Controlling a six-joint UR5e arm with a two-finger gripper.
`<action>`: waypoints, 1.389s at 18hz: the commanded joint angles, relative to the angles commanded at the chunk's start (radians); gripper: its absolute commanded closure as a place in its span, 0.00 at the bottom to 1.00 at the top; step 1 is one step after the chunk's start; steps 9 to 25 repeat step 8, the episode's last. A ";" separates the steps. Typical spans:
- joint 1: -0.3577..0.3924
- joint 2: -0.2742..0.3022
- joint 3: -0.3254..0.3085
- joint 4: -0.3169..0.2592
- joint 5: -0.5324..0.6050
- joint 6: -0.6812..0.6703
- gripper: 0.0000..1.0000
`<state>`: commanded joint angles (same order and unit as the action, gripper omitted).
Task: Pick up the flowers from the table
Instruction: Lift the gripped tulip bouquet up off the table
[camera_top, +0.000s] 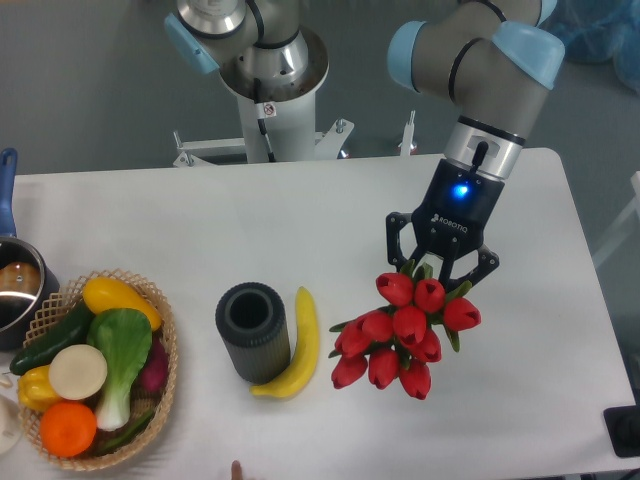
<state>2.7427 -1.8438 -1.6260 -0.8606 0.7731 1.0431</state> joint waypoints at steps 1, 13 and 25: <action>0.000 0.000 0.002 0.000 0.002 0.000 0.60; 0.002 -0.002 0.006 0.000 -0.005 -0.002 0.60; 0.002 -0.002 0.006 0.000 -0.005 -0.002 0.60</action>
